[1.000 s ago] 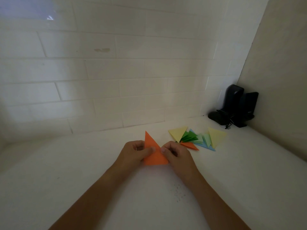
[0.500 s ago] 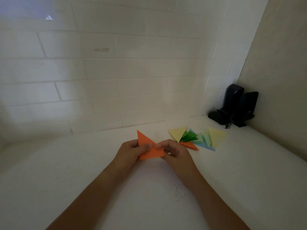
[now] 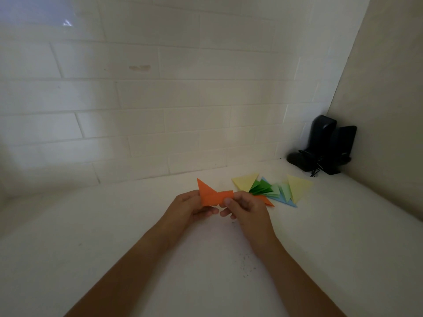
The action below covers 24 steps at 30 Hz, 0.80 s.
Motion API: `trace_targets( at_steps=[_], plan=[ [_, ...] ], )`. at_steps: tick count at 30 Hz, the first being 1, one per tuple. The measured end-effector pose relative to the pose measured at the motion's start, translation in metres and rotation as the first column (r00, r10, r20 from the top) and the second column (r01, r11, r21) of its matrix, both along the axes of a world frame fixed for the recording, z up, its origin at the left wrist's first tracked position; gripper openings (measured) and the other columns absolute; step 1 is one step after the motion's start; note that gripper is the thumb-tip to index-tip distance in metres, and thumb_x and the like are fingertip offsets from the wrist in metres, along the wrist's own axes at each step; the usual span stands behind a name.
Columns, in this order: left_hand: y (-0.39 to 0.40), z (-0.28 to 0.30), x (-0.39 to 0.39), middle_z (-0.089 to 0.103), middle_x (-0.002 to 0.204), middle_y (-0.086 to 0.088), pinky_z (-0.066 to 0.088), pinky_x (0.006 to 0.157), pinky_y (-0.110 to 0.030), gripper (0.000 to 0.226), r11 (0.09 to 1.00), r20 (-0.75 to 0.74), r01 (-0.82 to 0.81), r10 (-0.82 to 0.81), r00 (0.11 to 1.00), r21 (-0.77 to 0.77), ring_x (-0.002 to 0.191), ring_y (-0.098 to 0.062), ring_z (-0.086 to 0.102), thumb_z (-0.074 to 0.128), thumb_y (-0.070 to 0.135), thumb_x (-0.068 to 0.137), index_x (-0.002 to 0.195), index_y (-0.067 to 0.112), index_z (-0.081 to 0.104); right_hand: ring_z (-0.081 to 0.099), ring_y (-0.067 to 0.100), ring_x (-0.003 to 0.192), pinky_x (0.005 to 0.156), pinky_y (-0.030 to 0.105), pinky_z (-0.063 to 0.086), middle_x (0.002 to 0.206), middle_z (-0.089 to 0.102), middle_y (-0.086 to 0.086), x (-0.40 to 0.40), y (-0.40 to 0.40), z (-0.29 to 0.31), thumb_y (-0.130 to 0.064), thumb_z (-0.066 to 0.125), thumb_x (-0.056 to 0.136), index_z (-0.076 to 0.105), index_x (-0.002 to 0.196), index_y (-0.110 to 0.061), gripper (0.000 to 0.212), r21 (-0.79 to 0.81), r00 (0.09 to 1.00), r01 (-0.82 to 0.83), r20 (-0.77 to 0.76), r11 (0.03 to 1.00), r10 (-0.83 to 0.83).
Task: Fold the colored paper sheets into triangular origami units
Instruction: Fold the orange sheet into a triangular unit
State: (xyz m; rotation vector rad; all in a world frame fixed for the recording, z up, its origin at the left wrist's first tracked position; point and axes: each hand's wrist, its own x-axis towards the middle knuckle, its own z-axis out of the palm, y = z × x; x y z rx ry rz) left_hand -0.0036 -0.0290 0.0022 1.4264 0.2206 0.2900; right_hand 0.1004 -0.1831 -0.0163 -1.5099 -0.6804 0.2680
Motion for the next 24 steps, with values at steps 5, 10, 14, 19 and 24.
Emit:
trace_targets(
  at_steps=[5, 10, 14, 19, 24],
  plan=[
    [0.0012, -0.0064, -0.0027, 0.079, 0.103, -0.008, 0.057, 0.085, -0.025, 0.021, 0.975, 0.027, -0.095, 0.091, 0.995, 0.201, 0.097, -0.02, 0.075, 0.078, 0.015, 0.091, 0.112, 0.012, 0.078, 0.075, 0.017, 0.08, 0.069, 0.021, 0.05, 0.084, 0.078, 0.004, -0.0011, -0.0006, 0.0003, -0.015, 0.068, 0.097, 0.072, 0.094, -0.011, 0.006, -0.029, 1.0, -0.019, 0.006, 0.999, 0.019],
    [-0.0012, -0.0043, -0.0024, 0.08, 0.097, -0.014, 0.059, 0.08, -0.021, 0.021, 0.987, 0.032, -0.104, 0.101, 0.994, 0.123, 0.09, -0.022, 0.077, 0.076, 0.005, 0.09, 0.111, 0.004, 0.077, 0.073, 0.018, 0.079, 0.068, 0.018, 0.05, 0.09, 0.077, 0.008, -0.0029, -0.0002, 0.0021, -0.007, 0.07, 0.095, 0.064, 0.106, -0.007, 0.012, 0.02, 0.996, -0.085, -0.012, 0.996, 0.085],
    [-0.0015, -0.0052, -0.0019, 0.079, 0.098, -0.018, 0.06, 0.082, -0.025, 0.019, 0.987, 0.013, -0.102, 0.101, 0.995, 0.121, 0.089, -0.023, 0.077, 0.076, 0.007, 0.09, 0.109, 0.003, 0.077, 0.073, 0.017, 0.074, 0.065, 0.018, 0.05, 0.087, 0.077, 0.008, -0.0019, 0.0007, 0.0005, -0.006, 0.07, 0.095, 0.06, 0.109, -0.007, 0.017, 0.036, 0.997, -0.049, -0.055, 0.998, 0.051],
    [0.001, -0.007, -0.0007, 0.076, 0.082, -0.023, 0.058, 0.071, -0.02, 0.014, 0.967, -0.023, -0.178, 0.185, 0.983, 0.184, 0.071, -0.016, 0.074, 0.079, 0.011, 0.089, 0.092, -0.003, 0.077, 0.072, 0.019, 0.074, 0.066, 0.019, 0.051, 0.085, 0.077, 0.01, -0.0004, 0.0002, -0.0004, -0.009, 0.072, 0.094, 0.059, 0.109, -0.008, 0.02, 0.063, 0.996, 0.027, -0.092, 0.998, -0.021],
    [0.0023, -0.0073, -0.0009, 0.078, 0.08, -0.016, 0.057, 0.071, -0.022, 0.008, 0.954, -0.041, -0.146, 0.162, 0.986, 0.261, 0.071, -0.016, 0.074, 0.081, 0.007, 0.086, 0.093, 0.004, 0.081, 0.071, 0.017, 0.072, 0.066, 0.018, 0.052, 0.082, 0.076, 0.009, -0.0008, 0.0003, -0.0012, -0.009, 0.072, 0.094, 0.06, 0.107, -0.009, 0.018, 0.061, 0.996, 0.059, -0.077, 0.996, -0.055]
  ],
)
